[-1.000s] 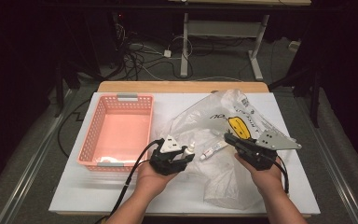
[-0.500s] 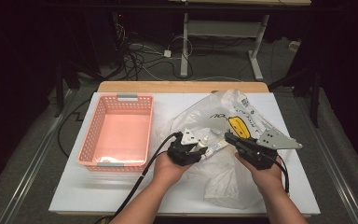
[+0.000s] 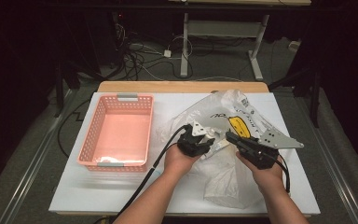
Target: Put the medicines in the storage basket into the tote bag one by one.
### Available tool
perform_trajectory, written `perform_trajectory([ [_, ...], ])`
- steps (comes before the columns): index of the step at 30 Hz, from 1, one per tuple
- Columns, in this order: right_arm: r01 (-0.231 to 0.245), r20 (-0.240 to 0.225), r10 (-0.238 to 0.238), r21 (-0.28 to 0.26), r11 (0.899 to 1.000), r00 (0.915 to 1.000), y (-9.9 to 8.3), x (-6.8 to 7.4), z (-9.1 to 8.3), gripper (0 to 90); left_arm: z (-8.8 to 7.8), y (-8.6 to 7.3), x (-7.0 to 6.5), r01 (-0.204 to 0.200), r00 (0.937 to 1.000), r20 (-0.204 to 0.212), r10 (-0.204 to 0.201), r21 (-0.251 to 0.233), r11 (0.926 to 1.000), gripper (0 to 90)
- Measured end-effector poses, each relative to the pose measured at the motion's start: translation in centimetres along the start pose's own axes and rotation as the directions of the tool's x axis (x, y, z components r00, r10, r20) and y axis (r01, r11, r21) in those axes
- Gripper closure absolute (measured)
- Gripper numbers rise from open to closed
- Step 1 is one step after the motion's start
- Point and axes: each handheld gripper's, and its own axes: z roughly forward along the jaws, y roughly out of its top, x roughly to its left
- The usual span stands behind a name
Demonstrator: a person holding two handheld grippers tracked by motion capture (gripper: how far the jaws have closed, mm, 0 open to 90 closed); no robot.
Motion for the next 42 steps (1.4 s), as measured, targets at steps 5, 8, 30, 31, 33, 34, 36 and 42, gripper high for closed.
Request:
perform_trajectory([
  [5, 0.005, -0.001, -0.005, -0.002, 1.000, 1.0000, -0.1, -0.1, 0.0, 90.0, 0.7, 0.2, -0.1, 0.008, 1.0000, 0.003, -0.008, 0.005, 1.0000, 58.1],
  [8, 0.001, 0.000, -0.001, 0.001, 1.000, 1.0000, -0.1, 0.0, 0.1, 90.0, 1.0, 0.2, -0.1, 0.009, 1.0000, -0.004, -0.009, -0.002, 1.0000, 58.1],
  [30, -0.002, 0.000, 0.002, 0.005, 1.000, 1.0000, -0.1, 0.1, -0.1, 90.0, 2.4, -0.5, 0.7, 0.063, 0.9980, -0.016, -0.062, 0.066, 0.9959, 43.6],
  [31, 0.004, -0.002, -0.004, 0.003, 1.000, 1.0000, -0.1, 0.1, -0.1, 90.0, 2.3, -0.5, 0.7, 0.065, 0.9978, -0.016, -0.064, 0.065, 0.9957, 42.6],
  [33, 0.002, -0.001, -0.002, 0.004, 1.000, 1.0000, -0.1, 0.1, -0.1, 90.0, 1.9, -0.5, 0.6, 0.058, 0.9981, -0.026, -0.056, 0.059, 0.9966, 42.4],
  [34, 0.003, -0.001, -0.003, 0.003, 1.000, 1.0000, -0.1, 0.1, 0.0, 90.0, 1.7, -0.5, 0.6, 0.059, 0.9981, -0.023, -0.058, 0.056, 0.9967, 42.4],
  [36, 0.000, -0.003, 0.000, 0.005, 1.000, 1.0000, -0.2, 0.0, -0.1, 90.0, 1.1, -0.6, 0.4, 0.063, 0.9979, -0.015, -0.063, 0.043, 0.9970, 42.4],
  [42, -0.003, 0.003, 0.003, -0.002, 1.000, 1.0000, -0.1, -0.2, -0.3, 90.0, -1.0, -1.6, -0.3, 0.049, 0.9987, 0.008, -0.050, 0.035, 0.9982, 42.4],
])
